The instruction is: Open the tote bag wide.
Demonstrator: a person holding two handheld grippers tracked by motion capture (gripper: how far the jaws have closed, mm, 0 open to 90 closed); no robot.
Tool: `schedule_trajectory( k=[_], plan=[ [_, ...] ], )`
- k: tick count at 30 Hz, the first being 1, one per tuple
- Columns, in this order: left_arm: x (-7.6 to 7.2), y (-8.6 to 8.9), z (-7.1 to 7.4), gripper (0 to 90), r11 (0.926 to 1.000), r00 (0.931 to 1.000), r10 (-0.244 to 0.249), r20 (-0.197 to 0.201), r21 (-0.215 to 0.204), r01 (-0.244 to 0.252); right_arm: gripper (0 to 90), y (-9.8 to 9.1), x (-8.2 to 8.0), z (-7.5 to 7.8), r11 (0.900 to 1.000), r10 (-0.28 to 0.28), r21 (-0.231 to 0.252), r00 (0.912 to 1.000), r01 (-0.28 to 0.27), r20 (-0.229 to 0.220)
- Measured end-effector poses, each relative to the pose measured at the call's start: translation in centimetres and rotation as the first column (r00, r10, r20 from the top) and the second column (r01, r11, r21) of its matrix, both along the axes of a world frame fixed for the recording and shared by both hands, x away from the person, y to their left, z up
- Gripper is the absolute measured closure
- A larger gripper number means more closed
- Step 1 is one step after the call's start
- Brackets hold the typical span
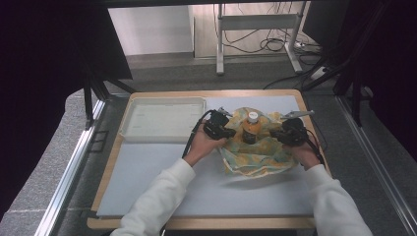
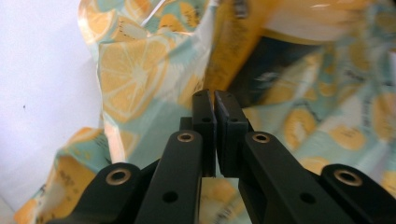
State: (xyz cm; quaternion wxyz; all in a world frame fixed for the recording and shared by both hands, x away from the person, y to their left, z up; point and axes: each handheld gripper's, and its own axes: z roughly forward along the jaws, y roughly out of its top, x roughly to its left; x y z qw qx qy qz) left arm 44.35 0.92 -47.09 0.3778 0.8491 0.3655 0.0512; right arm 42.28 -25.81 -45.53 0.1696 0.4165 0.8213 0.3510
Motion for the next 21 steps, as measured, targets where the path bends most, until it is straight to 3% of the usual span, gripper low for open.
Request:
schedule_trajectory(
  k=[5,7,12,21],
  plan=[
    [1.6,-0.2,-1.5,87.8,0.9997,0.9991,0.018,-0.039,0.015,-0.018,88.8,1.0,1.6,-1.6,0.9990,-0.014,-0.043,0.9988,0.012,-0.048],
    [2.1,-0.3,-2.1,87.8,0.9996,0.9987,0.021,-0.047,0.017,-0.021,88.9,1.0,1.7,-2.6,0.9980,-0.010,-0.062,0.9962,0.005,-0.087],
    [3.8,-0.6,-3.6,88.3,0.9988,0.9972,0.046,-0.059,0.020,-0.045,89.0,0.7,0.8,-3.8,0.9950,0.018,-0.095,0.9907,-0.031,-0.135],
    [4.9,-0.7,-4.1,89.1,0.9971,0.9953,0.074,-0.062,0.019,-0.073,89.0,0.2,-1.6,-4.5,0.9924,0.070,-0.090,0.9859,-0.084,-0.152]
  ],
)
